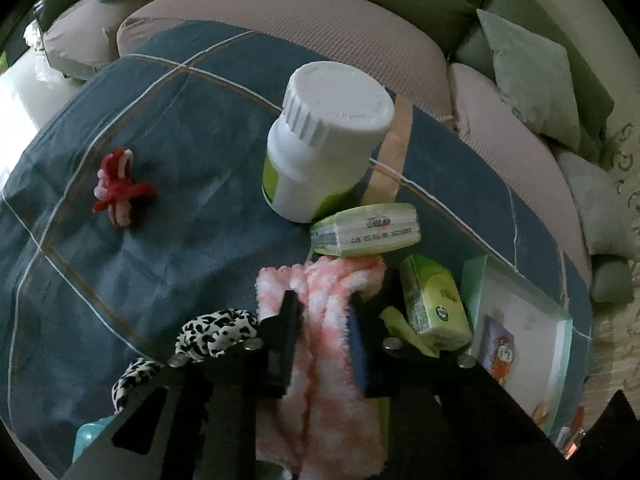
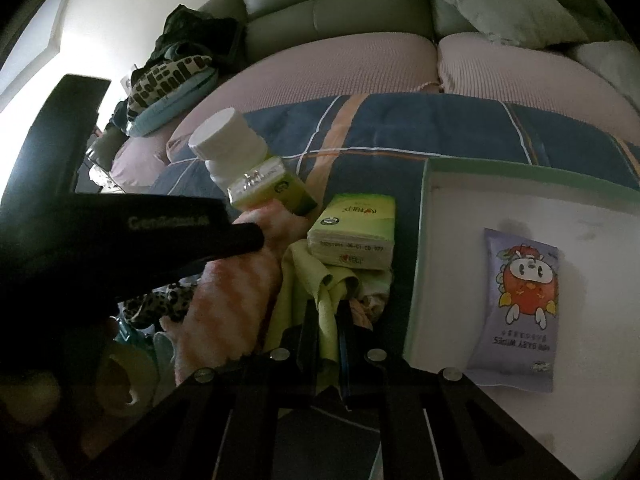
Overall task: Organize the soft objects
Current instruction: 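Grasp the pink zigzag towel with the left tool while the right tool grasps the yellow-green cloth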
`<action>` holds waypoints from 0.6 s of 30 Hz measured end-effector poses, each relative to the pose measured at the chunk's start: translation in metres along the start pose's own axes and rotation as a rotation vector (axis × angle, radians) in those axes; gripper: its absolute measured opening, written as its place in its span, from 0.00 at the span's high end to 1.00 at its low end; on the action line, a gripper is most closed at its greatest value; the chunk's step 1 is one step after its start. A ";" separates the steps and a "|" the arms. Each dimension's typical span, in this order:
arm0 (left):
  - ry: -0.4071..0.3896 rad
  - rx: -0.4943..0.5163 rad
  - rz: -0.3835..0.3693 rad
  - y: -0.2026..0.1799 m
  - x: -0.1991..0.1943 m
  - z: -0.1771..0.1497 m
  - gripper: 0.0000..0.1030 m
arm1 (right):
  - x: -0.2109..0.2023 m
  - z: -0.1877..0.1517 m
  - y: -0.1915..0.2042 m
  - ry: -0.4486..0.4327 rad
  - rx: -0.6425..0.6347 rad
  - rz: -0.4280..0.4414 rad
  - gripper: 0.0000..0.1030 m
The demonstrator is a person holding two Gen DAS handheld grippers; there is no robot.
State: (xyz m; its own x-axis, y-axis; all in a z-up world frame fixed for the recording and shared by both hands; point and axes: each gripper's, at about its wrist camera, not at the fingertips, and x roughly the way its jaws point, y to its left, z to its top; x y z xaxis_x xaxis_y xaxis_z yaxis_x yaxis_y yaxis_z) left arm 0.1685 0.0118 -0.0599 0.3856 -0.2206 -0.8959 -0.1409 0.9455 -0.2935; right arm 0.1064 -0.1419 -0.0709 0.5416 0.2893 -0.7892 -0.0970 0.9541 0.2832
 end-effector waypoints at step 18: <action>-0.005 -0.031 -0.072 0.005 -0.006 -0.005 0.87 | 0.000 0.000 -0.003 0.004 0.021 0.047 0.92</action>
State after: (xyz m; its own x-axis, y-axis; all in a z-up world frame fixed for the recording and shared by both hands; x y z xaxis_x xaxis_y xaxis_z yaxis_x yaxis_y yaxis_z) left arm 0.1610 0.0169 -0.0575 0.4000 -0.2863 -0.8707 -0.1408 0.9195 -0.3670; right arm 0.1072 -0.1451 -0.0720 0.5335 0.3342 -0.7770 -0.1048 0.9377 0.3313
